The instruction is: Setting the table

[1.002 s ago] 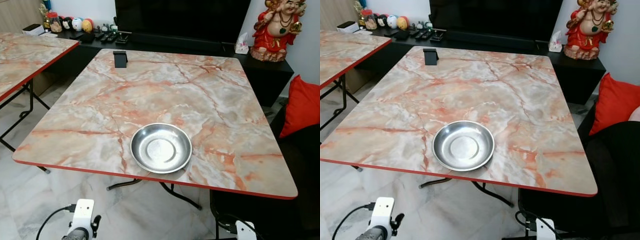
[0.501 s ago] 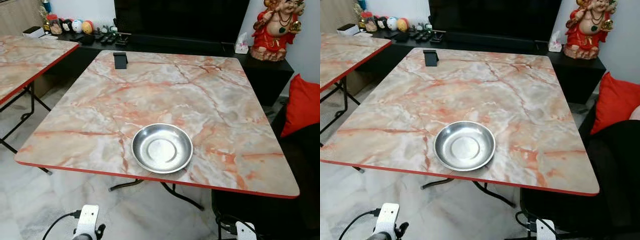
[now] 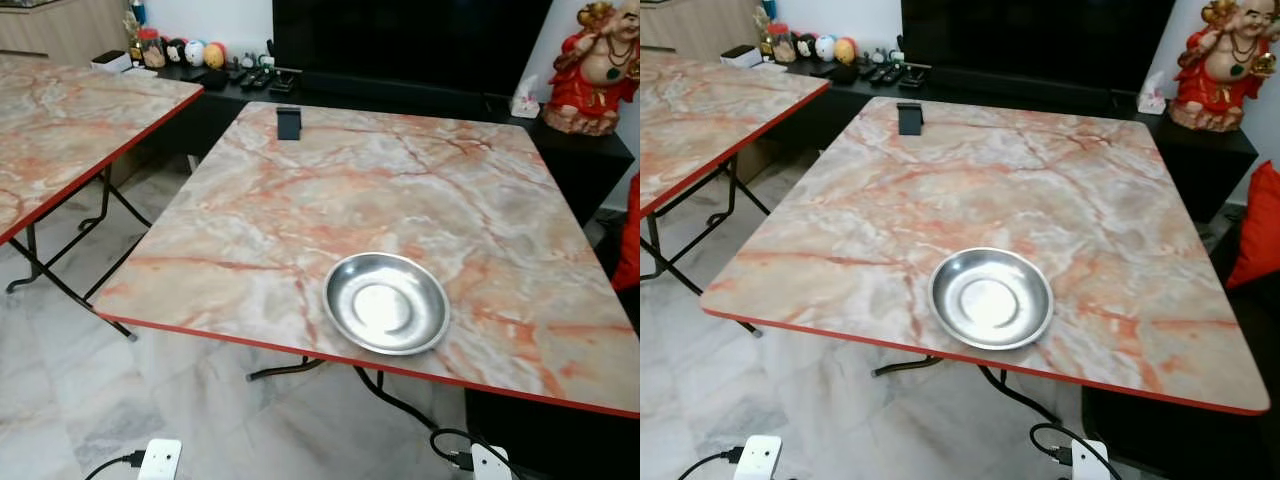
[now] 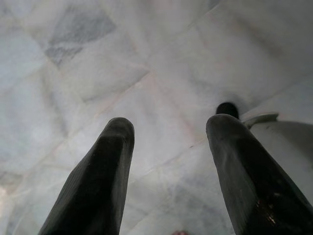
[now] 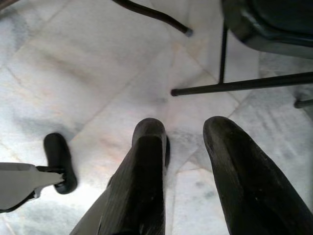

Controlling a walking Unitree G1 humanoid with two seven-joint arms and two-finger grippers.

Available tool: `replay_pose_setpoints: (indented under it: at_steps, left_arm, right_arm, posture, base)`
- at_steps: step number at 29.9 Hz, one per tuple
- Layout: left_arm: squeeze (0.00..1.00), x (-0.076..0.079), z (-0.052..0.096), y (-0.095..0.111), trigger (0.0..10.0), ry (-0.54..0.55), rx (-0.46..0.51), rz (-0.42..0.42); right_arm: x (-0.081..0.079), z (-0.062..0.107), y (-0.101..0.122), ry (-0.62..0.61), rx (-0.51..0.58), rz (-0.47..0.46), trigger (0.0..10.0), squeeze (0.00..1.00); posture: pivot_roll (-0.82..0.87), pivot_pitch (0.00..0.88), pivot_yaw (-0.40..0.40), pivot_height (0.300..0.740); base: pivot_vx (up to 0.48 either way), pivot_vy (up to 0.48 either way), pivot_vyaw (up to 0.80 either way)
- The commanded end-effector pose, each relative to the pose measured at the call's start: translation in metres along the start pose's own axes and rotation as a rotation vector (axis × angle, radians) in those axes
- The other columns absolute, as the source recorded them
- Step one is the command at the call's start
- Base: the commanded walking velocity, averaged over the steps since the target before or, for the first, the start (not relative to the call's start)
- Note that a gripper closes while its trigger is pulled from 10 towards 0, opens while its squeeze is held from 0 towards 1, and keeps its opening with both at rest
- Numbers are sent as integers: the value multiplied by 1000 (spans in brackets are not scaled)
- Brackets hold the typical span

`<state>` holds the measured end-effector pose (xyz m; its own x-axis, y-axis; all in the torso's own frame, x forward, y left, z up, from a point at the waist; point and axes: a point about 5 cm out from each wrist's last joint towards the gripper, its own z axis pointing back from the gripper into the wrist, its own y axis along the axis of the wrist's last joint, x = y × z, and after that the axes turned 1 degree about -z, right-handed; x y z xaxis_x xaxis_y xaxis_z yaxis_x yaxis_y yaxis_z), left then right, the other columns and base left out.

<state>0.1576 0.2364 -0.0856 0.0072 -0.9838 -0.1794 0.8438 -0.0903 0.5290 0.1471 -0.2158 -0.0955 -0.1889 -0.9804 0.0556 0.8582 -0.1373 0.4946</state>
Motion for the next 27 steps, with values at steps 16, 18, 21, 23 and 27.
replay_pose_setpoints:
  at_steps: [16, 18, 21, 23, 27]
  left_arm:
    - [0, -12, 1, -2, 10000, 14, -17, 5]
    - [0, -11, 1, -2, 10000, 14, -18, 5]
    - [0, -6, 0, 0, 10000, 8, -14, 5]
    - [0, -2, -1, 5, 10000, 4, -8, 5]
    - [0, 1, -2, 9, 10000, 0, -2, 5]
  right_arm:
    - [2, 0, 1, -3, -1, -14, 10000, 0]
    - [2, 0, 1, -2, 0, -14, 10000, 0]
    - [1, 0, 1, 0, 0, -17, 10000, 0]
    - [1, 0, 1, 0, 0, -18, 10000, 0]
    - [1, 0, 1, -3, 1, -21, 10000, 0]
  posture:
    - [31, 0, -16, 740]
    - [33, 0, -16, 740]
    - [34, 0, -15, 740]
    - [34, 0, -15, 740]
    - [30, 0, -14, 740]
  base:
    - [0, 426, 0]
    - [0, 426, 0]
    - [0, 425, 0]
    - [0, 424, 0]
    - [0, 421, 0]
